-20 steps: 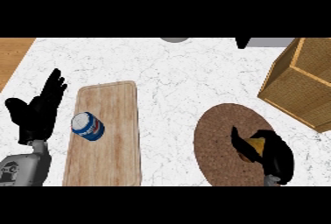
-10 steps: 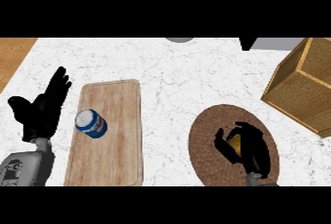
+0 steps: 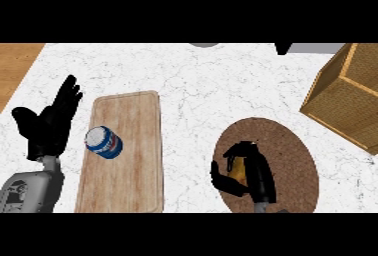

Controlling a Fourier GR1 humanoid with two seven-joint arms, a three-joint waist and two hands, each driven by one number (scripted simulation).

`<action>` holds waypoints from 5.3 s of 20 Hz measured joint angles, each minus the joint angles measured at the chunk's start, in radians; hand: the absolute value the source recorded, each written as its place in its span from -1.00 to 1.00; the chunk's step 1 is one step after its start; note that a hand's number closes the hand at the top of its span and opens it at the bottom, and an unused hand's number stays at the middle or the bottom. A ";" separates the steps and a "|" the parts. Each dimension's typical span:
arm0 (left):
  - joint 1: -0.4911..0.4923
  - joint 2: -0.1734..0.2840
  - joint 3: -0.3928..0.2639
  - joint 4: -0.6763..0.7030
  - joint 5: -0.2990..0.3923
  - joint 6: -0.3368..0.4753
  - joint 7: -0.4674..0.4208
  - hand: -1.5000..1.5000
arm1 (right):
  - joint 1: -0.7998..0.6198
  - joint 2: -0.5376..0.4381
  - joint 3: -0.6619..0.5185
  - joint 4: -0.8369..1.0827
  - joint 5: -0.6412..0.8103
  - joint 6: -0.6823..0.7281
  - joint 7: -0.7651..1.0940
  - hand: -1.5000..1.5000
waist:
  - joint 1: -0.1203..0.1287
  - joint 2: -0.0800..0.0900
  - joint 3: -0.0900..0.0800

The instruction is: Pick the pear from the placemat and place it in the basket

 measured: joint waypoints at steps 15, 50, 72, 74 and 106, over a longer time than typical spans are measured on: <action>0.034 0.005 0.024 -0.019 -0.011 0.000 0.001 0.00 | -0.063 -0.003 0.014 -0.504 0.074 0.017 0.322 1.00 | -0.022 0.002 0.007; 0.018 -0.014 0.038 -0.021 -0.031 -0.024 0.003 0.00 | -0.750 -0.288 -0.584 0.269 0.034 0.127 0.326 1.00 | -0.010 0.007 0.008; 0.012 -0.023 0.040 -0.019 -0.035 -0.033 -0.001 0.00 | -0.781 -0.570 -0.444 0.601 0.287 0.057 -0.059 1.00 | 0.006 0.009 0.004; 0.017 -0.029 0.038 -0.018 -0.040 -0.029 -0.006 0.00 | -0.819 -0.570 -0.435 0.657 0.325 0.030 -0.069 1.00 | 0.006 0.009 0.005; -0.013 -0.039 0.045 0.020 -0.046 -0.040 -0.028 0.00 | -0.998 -0.617 -0.462 1.157 0.469 0.038 -0.139 1.00 | 0.016 0.011 0.001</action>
